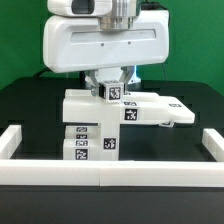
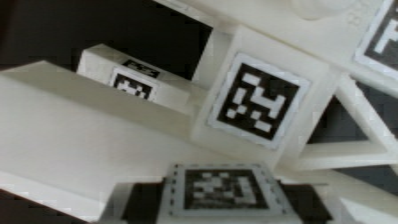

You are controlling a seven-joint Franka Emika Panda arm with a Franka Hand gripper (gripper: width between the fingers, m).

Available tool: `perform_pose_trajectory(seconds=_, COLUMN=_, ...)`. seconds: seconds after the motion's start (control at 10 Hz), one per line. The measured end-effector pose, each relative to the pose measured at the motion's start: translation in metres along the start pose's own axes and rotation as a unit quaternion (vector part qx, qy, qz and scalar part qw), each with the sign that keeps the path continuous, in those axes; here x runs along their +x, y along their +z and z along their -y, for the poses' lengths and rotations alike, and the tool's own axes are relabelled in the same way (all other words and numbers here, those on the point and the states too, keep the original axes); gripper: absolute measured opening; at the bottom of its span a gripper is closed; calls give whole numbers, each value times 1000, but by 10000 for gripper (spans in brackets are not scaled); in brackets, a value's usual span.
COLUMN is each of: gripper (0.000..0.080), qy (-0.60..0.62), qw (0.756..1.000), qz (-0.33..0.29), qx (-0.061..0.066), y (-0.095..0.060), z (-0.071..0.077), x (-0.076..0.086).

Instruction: Assemble chair

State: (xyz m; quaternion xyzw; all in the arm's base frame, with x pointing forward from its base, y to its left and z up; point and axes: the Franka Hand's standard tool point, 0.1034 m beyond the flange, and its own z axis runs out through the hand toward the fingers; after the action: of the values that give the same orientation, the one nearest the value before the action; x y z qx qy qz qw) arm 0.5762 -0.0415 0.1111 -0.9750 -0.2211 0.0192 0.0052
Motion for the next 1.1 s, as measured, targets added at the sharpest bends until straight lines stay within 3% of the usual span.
perform_pose_trajectory(seconds=0.6, gripper=281, qy=180, qw=984, qz=-1, qx=1, y=0, z=1, x=0)
perform_pose_trajectory(seconds=1.1, gripper=282, qy=362, qw=932, qz=-1, qx=3, y=0, z=3, x=2)
